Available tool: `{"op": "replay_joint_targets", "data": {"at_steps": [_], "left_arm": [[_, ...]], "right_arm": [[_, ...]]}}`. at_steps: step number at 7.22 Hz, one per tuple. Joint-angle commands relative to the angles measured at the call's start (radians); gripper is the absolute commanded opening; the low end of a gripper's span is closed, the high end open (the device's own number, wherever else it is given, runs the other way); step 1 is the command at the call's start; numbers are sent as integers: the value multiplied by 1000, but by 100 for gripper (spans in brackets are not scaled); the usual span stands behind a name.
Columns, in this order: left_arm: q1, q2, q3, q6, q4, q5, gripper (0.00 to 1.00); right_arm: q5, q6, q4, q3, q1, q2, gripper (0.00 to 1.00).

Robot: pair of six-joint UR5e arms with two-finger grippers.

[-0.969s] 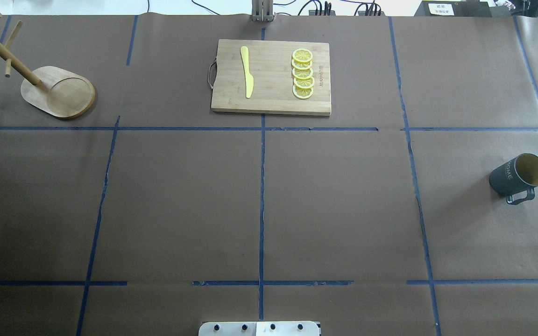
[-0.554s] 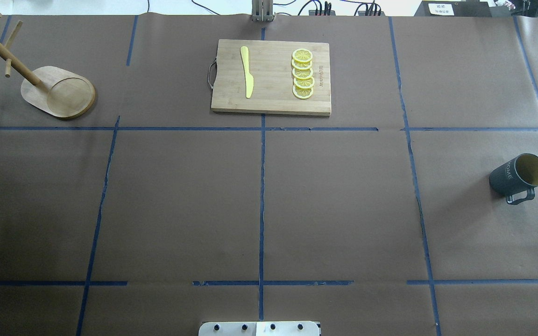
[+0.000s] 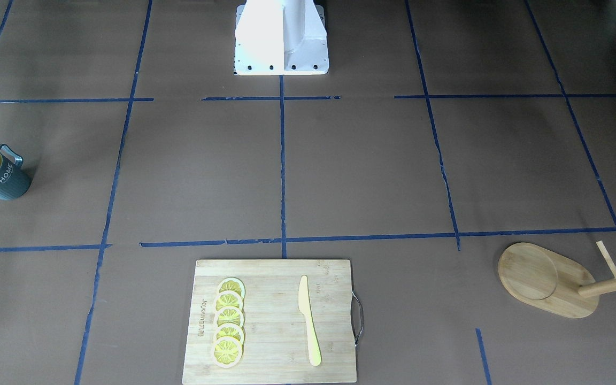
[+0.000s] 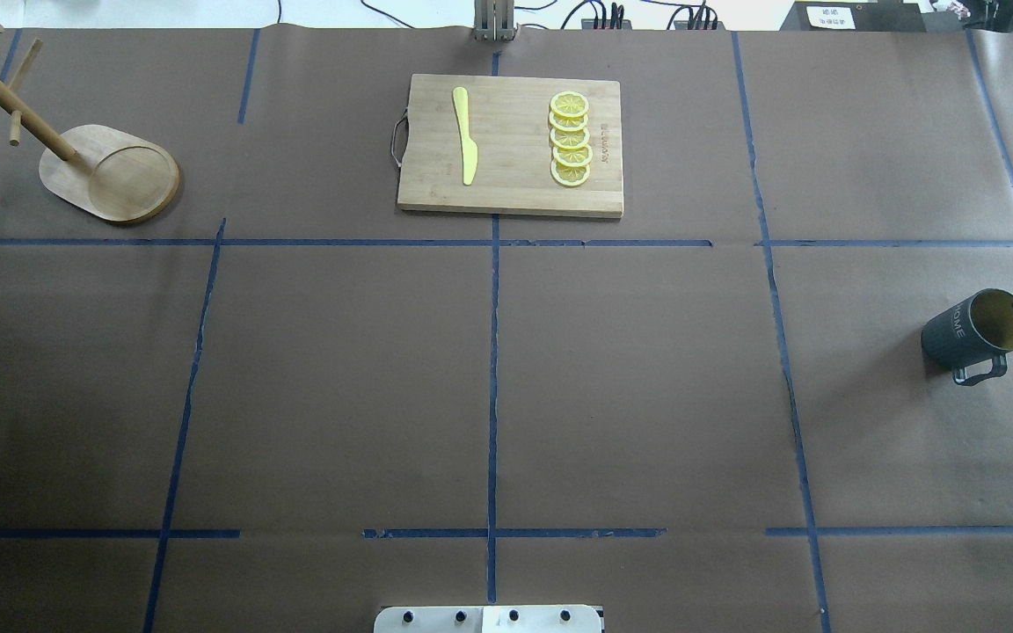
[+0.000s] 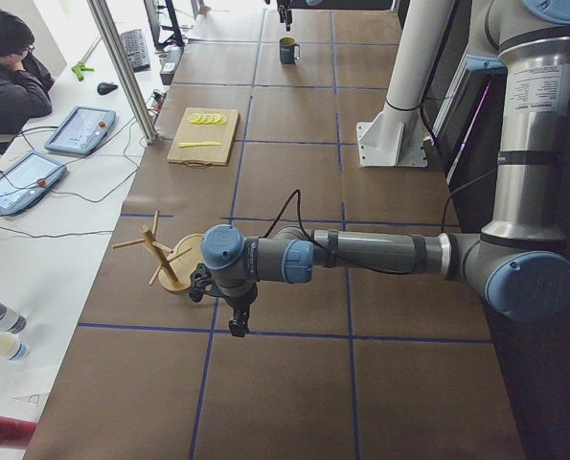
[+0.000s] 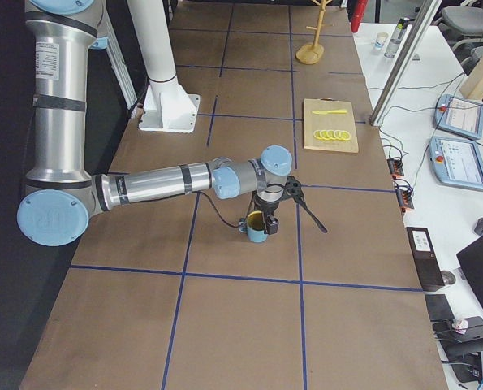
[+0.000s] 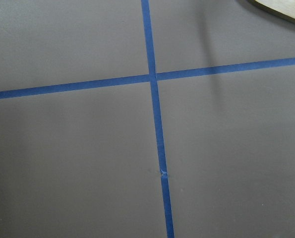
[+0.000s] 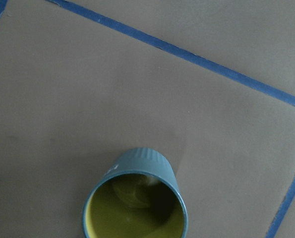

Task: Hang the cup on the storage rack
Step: 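Lower the right gripper onto the teal mug's rim and grasp it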

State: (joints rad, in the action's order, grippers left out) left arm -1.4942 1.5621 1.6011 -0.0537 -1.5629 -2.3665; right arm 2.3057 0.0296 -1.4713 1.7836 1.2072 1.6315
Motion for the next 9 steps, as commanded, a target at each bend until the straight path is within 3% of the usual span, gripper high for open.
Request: {"op": "replay_joint_targets", "data": {"at_steps": [1, 5, 6, 8, 9], "left_arm": [[0, 0, 0, 0, 1, 0, 100], [0, 0, 3, 0, -5, 0, 100], [0, 0, 3, 0, -6, 0, 100], [0, 0, 5, -2, -6, 0, 100], [0, 0, 5, -2, -6, 0, 100]], "right_arm": [[-2, 3, 130, -134, -26, -38, 100], [-2, 1, 175, -214, -64, -30, 100], [-2, 1, 177, -227, -74, -39, 92], [3, 3, 175, -221, -74, -42, 3], [7, 6, 175, -219, -74, -44, 0]]}}
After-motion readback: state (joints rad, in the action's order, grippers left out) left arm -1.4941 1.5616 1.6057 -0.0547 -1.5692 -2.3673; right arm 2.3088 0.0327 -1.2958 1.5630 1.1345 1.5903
